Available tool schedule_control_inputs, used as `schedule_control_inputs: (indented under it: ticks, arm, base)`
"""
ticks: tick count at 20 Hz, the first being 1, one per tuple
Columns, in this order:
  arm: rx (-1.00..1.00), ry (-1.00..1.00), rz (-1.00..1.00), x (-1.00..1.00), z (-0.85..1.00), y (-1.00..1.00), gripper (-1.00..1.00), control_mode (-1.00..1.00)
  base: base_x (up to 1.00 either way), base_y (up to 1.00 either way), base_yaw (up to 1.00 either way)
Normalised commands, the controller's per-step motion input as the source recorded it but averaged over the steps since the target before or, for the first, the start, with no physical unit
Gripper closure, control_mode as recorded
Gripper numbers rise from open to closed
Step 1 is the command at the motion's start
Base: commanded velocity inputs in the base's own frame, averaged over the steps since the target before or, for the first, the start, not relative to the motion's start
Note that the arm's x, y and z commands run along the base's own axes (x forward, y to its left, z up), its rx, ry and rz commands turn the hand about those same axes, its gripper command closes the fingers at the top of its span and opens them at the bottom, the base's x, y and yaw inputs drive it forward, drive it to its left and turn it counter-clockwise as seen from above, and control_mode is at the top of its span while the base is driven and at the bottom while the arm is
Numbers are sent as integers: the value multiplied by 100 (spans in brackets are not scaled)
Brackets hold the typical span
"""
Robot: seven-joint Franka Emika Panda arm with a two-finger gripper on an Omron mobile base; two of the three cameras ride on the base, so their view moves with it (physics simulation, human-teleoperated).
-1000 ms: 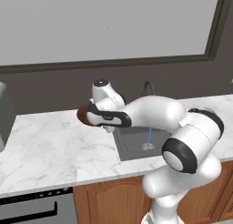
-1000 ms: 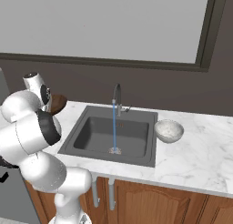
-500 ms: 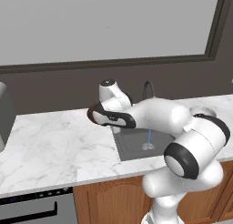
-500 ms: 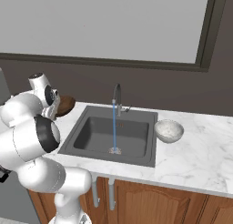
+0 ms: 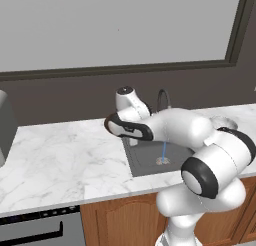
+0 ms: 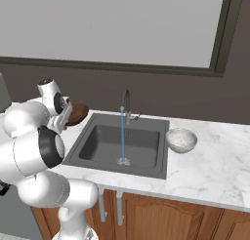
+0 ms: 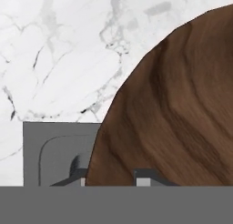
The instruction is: Rinse each bowl for a few seconds and place them down in the sink or on the counter.
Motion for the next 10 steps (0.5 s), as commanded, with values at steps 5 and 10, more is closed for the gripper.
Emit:
schedule_control_inputs:
  ticks: [5, 10]
  arm:
    - [-2, 0, -3, 0, -5, -40, 100, -100]
    - [0, 3, -5, 0, -4, -46, 100, -100]
  base:
    - [0, 0, 0]
    - [0, 0, 0]
